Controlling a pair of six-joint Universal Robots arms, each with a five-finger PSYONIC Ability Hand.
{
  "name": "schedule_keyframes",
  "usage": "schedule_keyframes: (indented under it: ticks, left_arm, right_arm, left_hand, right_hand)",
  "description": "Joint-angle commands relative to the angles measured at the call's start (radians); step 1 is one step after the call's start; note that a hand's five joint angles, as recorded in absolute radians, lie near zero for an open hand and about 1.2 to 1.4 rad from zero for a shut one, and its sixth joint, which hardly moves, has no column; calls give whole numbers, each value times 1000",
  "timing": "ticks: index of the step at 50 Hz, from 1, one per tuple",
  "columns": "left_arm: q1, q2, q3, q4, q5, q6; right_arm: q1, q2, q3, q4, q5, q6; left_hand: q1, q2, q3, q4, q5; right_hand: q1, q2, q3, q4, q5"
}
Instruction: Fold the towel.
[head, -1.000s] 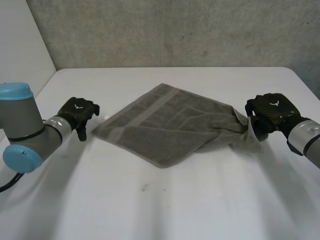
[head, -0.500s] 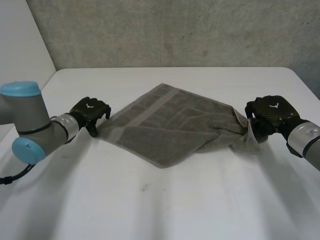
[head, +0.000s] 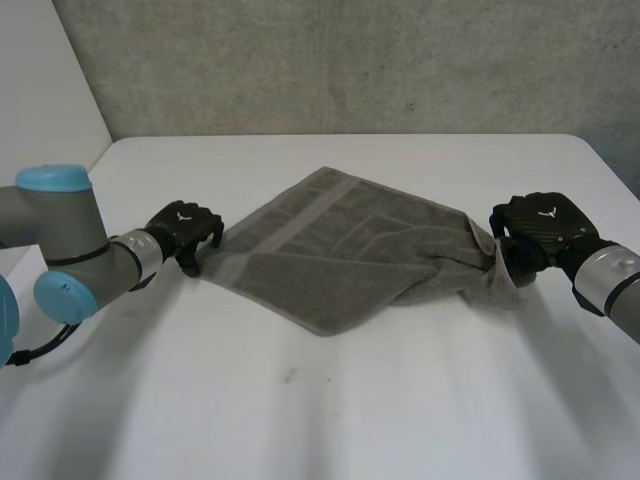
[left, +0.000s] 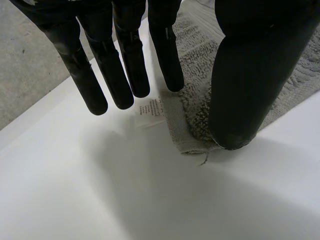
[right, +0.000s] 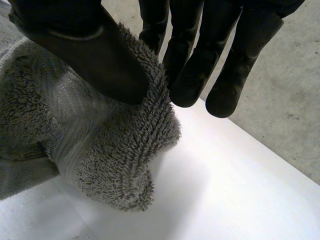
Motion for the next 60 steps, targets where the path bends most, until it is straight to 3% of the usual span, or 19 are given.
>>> schedule_keyframes:
  ticks: [1,11,15,28,36,44,49,54,60]
  left_arm:
    - [-5,-20,9,-3,0,1]
    - [-13,-20,12,-4,0,1]
    - [-14,-15,12,-4,-1,0]
    - [-25,77,-43,-43,-12,-5]
    - [-31,266,-206,-86,-11,-5]
    - [-25,552,-396,-92,-11,-26]
    - [-22,733,-441,-125,-12,-103]
    - [-16,943,-444,-173,-8,-254]
    - [-16,1040,-445,-190,-6,-310]
  right_arm:
    - [0,5,-1,0,2,-13]
    - [0,10,1,0,6,-36]
    - [2,10,1,0,6,-36]
    - [2,8,-1,6,2,-36]
    - [2,-15,-21,52,5,-27]
    - [-2,-156,-79,252,0,-4]
    - [-6,-252,-149,387,0,54]
    - [-12,-375,-295,540,0,137]
    - [-8,-407,-496,688,-2,163]
  left_hand:
    - [156,156,157,157,160]
    - [341,341,342,342,345]
    - [657,657,658,658,660]
    - [658,658,659,659,662]
    - [658,658,659,659,662]
    - [658,658,659,659,662]
    - [658,658,659,659,662]
    - [658,658,659,659,662]
    - [658,658,659,659,662]
  right_hand:
    - [67,98,71,51,54]
    - [67,98,71,51,54]
    - [67,98,71,51,54]
    - [67,98,71,51,54]
    - [67,98,71,51,54]
    - [67,98,71,51,54]
    - [67,98,71,51,54]
    - [67,98,71,51,54]
    - [67,98,71,51,54]
